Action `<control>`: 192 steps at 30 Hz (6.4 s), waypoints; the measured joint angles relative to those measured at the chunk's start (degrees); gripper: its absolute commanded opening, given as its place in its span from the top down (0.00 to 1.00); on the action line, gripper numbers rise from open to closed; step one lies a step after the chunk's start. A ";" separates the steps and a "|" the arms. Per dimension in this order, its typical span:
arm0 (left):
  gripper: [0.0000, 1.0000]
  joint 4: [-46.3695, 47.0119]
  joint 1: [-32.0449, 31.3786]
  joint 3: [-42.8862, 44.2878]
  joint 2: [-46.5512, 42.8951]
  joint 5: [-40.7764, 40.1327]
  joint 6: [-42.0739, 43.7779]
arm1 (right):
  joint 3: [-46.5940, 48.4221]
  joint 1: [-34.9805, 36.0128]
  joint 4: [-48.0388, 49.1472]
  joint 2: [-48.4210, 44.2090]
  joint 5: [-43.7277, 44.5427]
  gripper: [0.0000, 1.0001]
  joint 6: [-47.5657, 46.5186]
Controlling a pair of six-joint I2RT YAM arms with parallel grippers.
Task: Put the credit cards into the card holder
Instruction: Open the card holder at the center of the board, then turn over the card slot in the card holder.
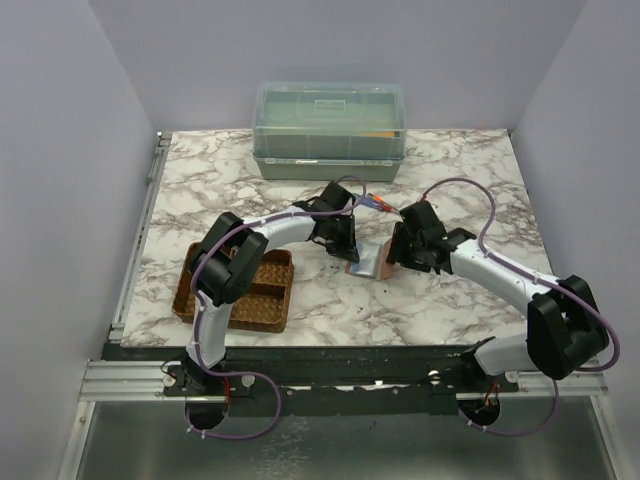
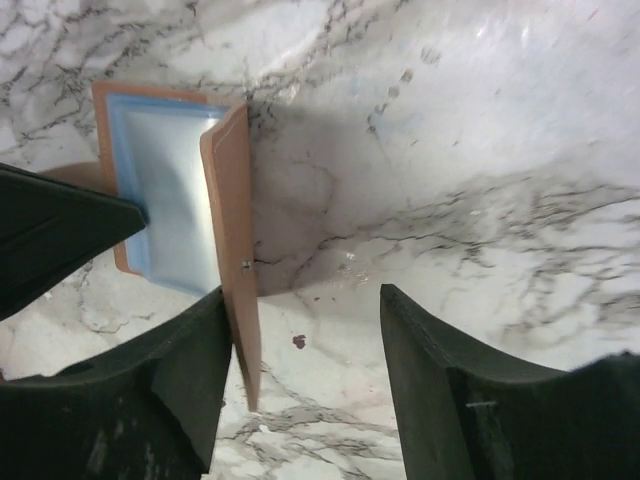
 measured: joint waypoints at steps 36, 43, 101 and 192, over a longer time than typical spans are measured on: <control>0.76 -0.42 -0.07 0.63 0.09 0.63 0.17 | -7.41 -3.69 19.12 6.88 -14.47 0.88 1.97; 0.88 -0.48 -0.07 0.63 0.09 0.61 0.59 | -8.28 -4.13 21.79 7.06 -14.51 0.87 0.87; 1.00 -1.31 1.20 1.18 0.98 0.74 -2.21 | 5.40 9.40 2.45 12.35 14.08 0.38 1.90; 1.00 1.14 -0.15 2.38 3.58 8.79 -1.53 | 5.29 11.87 3.98 12.09 12.46 0.17 -8.70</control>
